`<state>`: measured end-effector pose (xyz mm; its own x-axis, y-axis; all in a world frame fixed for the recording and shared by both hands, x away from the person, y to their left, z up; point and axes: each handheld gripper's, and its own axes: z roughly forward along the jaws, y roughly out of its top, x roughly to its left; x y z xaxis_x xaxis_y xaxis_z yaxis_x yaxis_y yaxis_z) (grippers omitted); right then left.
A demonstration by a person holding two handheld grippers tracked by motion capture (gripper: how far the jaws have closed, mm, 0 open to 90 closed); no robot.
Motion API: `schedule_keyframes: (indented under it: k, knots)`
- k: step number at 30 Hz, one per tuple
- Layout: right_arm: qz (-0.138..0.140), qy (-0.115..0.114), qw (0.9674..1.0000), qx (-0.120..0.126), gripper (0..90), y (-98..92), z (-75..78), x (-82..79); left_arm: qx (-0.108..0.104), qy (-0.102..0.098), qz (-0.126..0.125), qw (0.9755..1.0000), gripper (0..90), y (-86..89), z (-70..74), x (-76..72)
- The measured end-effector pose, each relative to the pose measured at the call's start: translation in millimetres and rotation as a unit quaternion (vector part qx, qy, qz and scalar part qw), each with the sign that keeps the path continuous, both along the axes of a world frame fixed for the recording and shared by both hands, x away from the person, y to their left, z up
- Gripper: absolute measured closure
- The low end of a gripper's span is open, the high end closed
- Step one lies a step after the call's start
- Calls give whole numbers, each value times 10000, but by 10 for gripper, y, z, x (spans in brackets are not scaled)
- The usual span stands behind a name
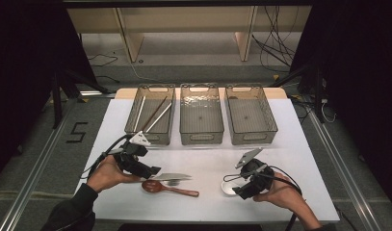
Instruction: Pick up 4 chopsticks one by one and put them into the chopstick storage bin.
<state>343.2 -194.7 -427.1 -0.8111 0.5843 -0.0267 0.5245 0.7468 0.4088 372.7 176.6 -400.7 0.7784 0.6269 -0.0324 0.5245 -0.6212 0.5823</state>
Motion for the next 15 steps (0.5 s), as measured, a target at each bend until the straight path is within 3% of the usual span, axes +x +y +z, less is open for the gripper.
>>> schedule_keyframes:
  k: [8, 15]
  knots:
    - [-26, 193, 9996, -188, 290, -34, -56, 18, 44, -11, -136, 9999, 175, -43, -48, -93]
    - [-53, 321, 9990, -301, 306, -80, -103, 27, -65, 18, -160, 9998, 174, -58, -64, -173]
